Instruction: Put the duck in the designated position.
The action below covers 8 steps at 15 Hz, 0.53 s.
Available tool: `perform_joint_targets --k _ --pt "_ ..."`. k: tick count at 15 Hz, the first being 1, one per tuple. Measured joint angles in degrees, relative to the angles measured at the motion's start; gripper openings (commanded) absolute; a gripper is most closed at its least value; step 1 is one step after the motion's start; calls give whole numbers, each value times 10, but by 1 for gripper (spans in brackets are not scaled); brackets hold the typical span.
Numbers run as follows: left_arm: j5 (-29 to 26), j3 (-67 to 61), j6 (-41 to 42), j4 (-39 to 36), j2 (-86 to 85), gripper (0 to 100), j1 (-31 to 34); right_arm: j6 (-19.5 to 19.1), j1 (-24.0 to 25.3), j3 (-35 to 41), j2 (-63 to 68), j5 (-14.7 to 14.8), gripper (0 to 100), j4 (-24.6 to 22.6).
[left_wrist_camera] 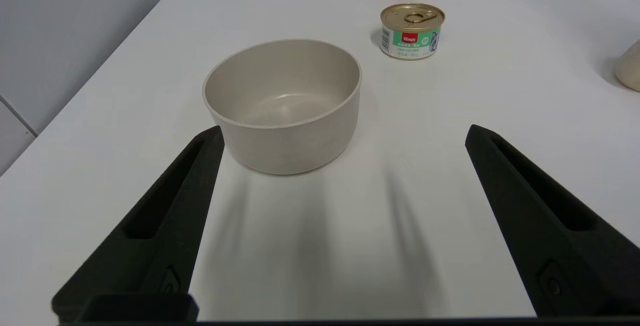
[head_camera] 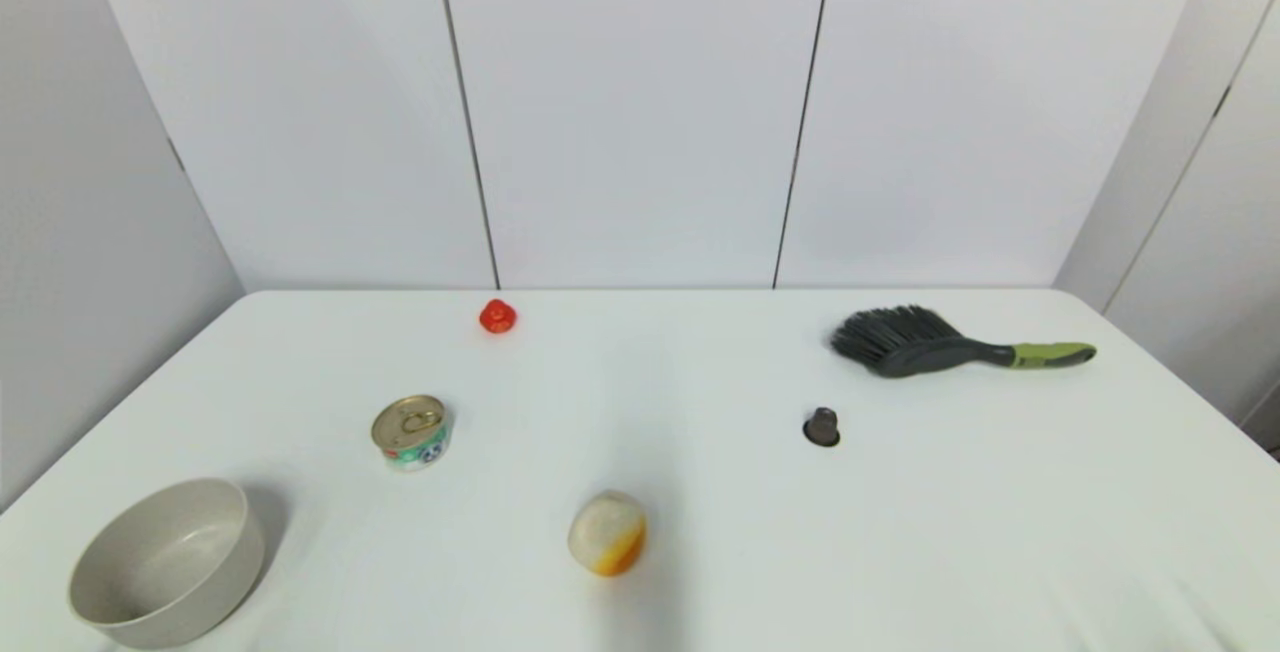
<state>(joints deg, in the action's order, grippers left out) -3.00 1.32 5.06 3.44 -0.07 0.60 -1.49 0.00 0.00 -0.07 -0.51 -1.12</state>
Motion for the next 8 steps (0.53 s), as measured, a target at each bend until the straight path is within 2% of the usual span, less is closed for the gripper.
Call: perform_joint_targets --k 4,8 --pt "6 9 -15 2 18 100 0 0 0 0 0 0 100 0" --pt "6 91 -13 -1 94 100 3 0 0 0 0 0 100 0"
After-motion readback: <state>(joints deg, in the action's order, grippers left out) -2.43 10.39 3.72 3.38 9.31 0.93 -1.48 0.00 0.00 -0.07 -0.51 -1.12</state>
